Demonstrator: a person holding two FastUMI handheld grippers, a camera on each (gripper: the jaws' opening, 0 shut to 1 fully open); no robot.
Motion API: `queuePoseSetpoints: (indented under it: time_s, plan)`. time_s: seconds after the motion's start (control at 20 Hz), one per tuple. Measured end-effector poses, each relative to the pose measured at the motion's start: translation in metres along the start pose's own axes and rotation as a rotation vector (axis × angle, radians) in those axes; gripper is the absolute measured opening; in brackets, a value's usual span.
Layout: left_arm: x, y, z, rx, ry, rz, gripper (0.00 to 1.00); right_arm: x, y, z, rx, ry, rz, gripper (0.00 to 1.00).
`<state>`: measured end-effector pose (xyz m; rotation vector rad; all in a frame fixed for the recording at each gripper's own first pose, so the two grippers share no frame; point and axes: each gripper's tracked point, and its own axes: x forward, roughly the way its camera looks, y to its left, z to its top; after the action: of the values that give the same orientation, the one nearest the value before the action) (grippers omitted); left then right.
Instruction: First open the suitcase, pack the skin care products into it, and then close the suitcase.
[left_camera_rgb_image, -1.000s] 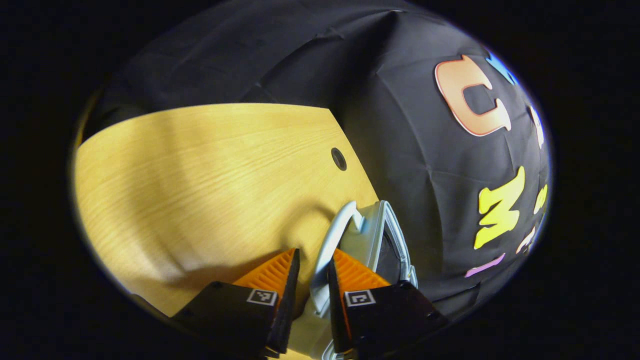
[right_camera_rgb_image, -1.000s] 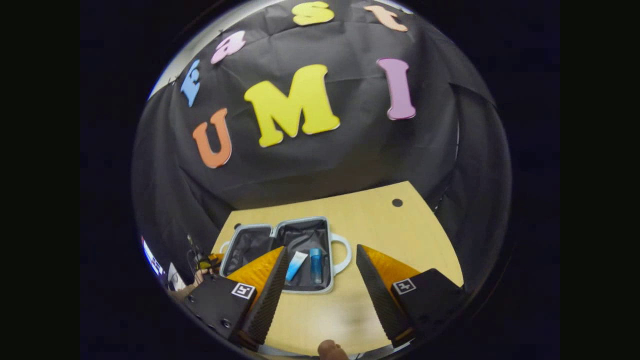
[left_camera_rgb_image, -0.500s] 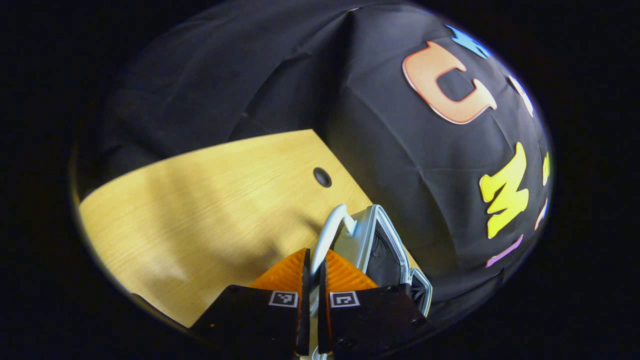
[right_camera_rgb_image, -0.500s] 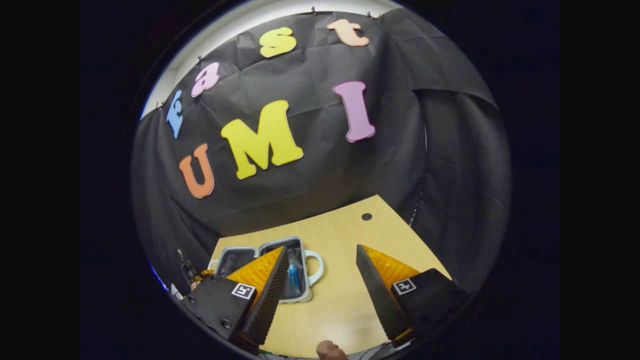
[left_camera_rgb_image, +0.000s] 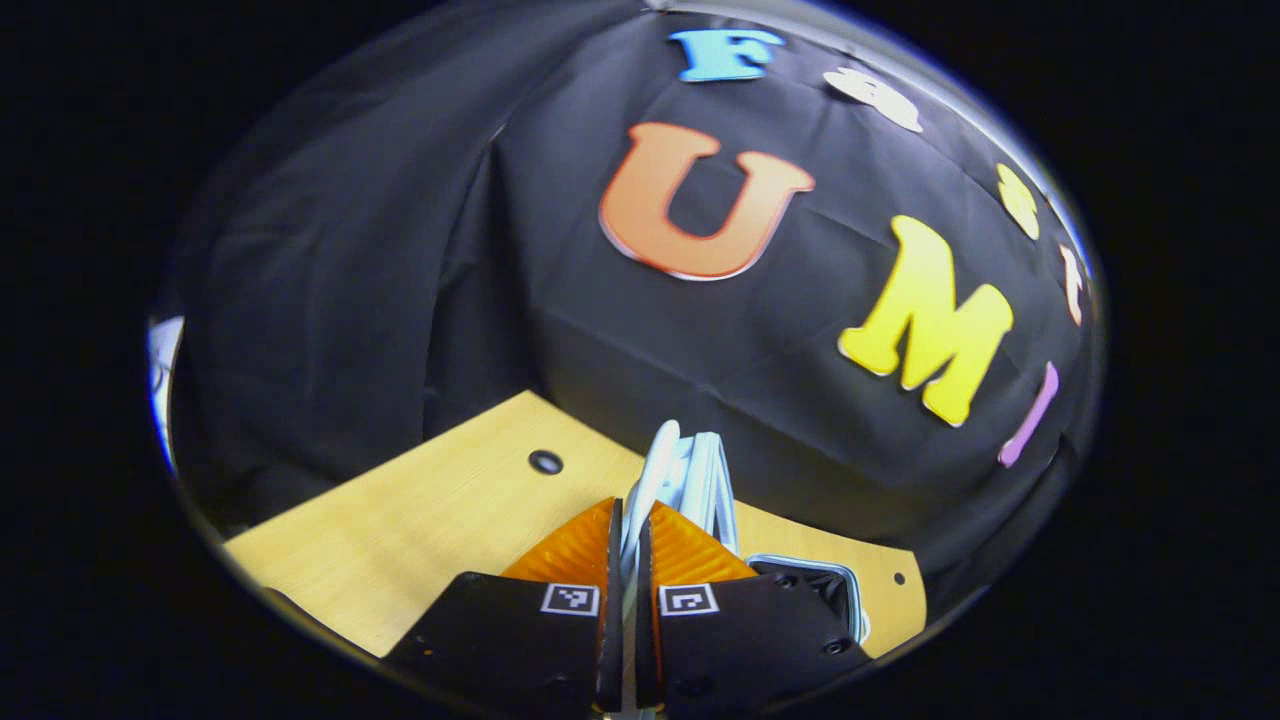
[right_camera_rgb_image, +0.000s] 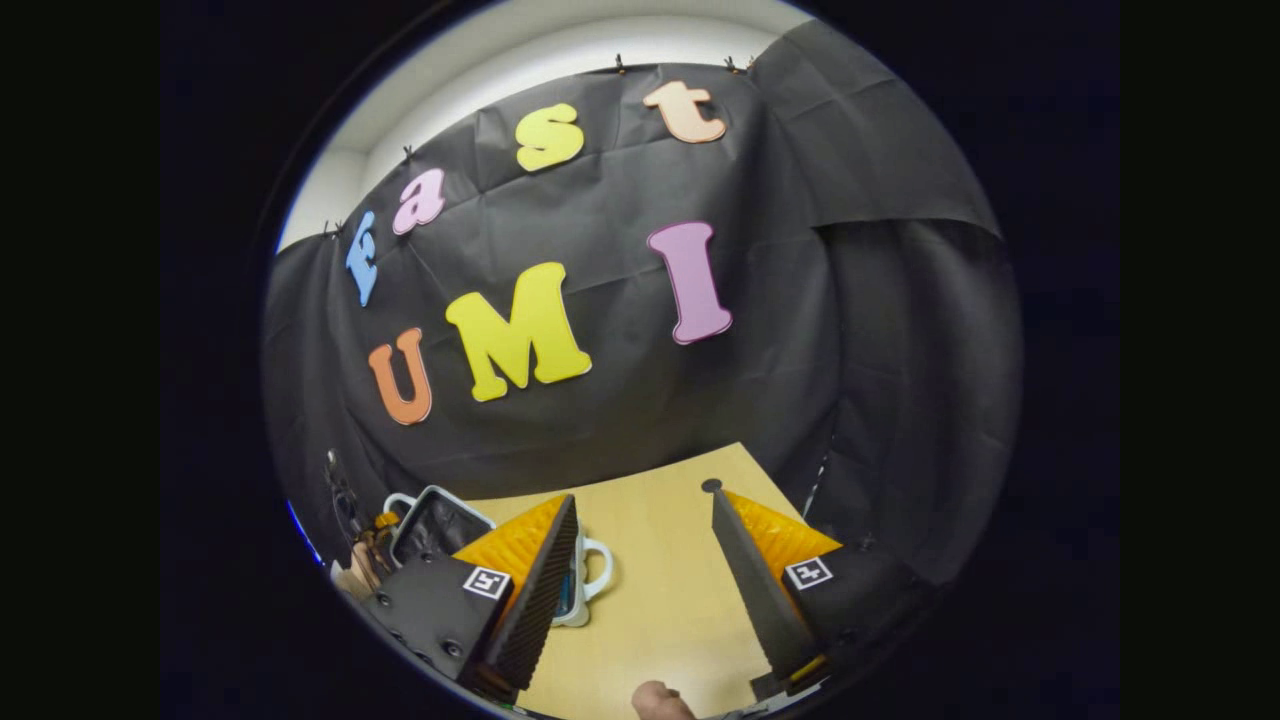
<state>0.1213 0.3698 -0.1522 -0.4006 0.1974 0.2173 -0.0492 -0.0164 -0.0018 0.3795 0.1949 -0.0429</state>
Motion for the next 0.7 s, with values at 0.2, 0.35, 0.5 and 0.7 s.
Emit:
queuePoseSetpoints:
  time_s: [0.2,0.35,0.5,0.7]
  plan:
    - [-0.024,-0.094,0.002,0.192,-0.064,-0.017,0.08,-0.001,-0.030,0.011,-0.078,-0.039,-0.012,0.81]
    - [-0.035,-0.147,-0.012,0.230,-0.080,-0.019,0.08,-0.003,-0.038,0.014,-0.119,-0.054,0.008,0.81]
    - [-0.038,-0.192,-0.037,0.272,-0.080,-0.024,0.08,-0.002,-0.049,0.013,-0.148,-0.050,0.023,0.81]
    - [-0.042,-0.249,-0.087,0.407,-0.051,-0.058,0.08,0.003,-0.072,0.010,-0.175,-0.036,-0.021,0.81]
